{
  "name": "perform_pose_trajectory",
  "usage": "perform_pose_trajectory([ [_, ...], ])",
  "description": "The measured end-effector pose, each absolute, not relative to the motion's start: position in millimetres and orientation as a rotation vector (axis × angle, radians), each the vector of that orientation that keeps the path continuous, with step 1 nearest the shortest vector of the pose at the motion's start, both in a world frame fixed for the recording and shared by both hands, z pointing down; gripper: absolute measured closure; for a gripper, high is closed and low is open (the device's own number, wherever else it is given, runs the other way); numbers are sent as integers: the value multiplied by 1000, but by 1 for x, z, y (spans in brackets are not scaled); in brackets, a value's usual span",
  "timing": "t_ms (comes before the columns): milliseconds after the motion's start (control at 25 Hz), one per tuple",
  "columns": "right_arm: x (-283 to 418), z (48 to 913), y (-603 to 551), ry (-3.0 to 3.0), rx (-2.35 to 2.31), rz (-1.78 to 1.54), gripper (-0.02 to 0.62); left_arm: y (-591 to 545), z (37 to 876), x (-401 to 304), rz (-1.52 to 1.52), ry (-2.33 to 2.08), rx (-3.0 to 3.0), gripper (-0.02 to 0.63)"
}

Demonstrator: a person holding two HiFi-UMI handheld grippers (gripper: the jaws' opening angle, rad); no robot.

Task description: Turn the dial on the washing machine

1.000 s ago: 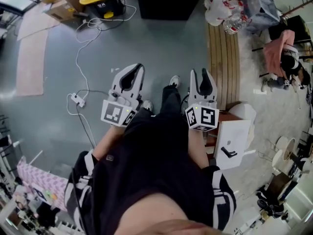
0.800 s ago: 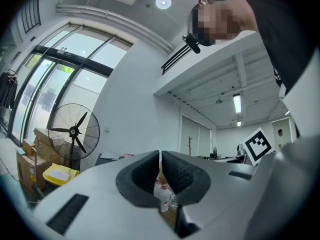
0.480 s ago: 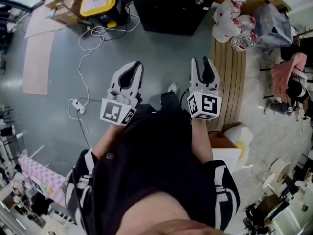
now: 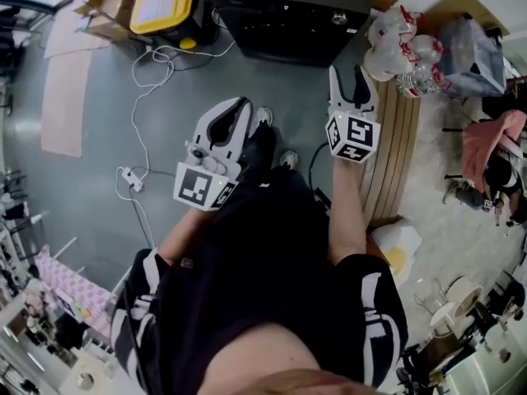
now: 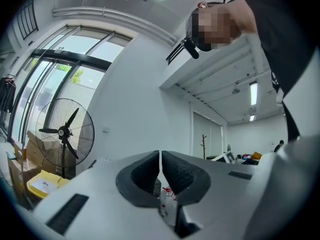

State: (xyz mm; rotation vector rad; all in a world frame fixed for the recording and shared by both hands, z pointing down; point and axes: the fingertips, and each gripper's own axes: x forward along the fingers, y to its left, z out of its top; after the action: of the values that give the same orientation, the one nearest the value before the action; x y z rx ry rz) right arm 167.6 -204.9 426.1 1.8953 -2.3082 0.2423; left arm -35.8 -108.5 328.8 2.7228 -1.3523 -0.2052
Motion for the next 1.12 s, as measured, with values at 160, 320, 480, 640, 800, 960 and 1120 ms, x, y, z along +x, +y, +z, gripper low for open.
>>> perform_pose_trajectory([
  [160, 179, 470, -261, -2216, 1863, 259, 351, -150, 334, -29, -196, -1320, 2756, 571],
  [320, 193, 527, -305, -2154, 1823, 333, 334, -185, 338, -22, -166, -1289, 2766, 571],
  [480, 207, 590, -341, -2067, 1793, 449, 316, -210, 342, -18, -167, -1266, 2730, 571],
  [640, 221, 641, -366, -1973, 1773, 429, 288, -220, 357, -17, -122, -1254, 2719, 571],
  [800, 238, 673, -386, -1908, 1760, 425, 281, -231, 369, -13, -95, -1235, 2705, 571],
  [960, 243, 677, -401, -1891, 1776, 404, 281, -236, 378, -15, -82, -1236, 2684, 572],
  [1120, 243, 671, -412, -1887, 1808, 401, 285, -237, 384, -18, -80, -1246, 2652, 571],
])
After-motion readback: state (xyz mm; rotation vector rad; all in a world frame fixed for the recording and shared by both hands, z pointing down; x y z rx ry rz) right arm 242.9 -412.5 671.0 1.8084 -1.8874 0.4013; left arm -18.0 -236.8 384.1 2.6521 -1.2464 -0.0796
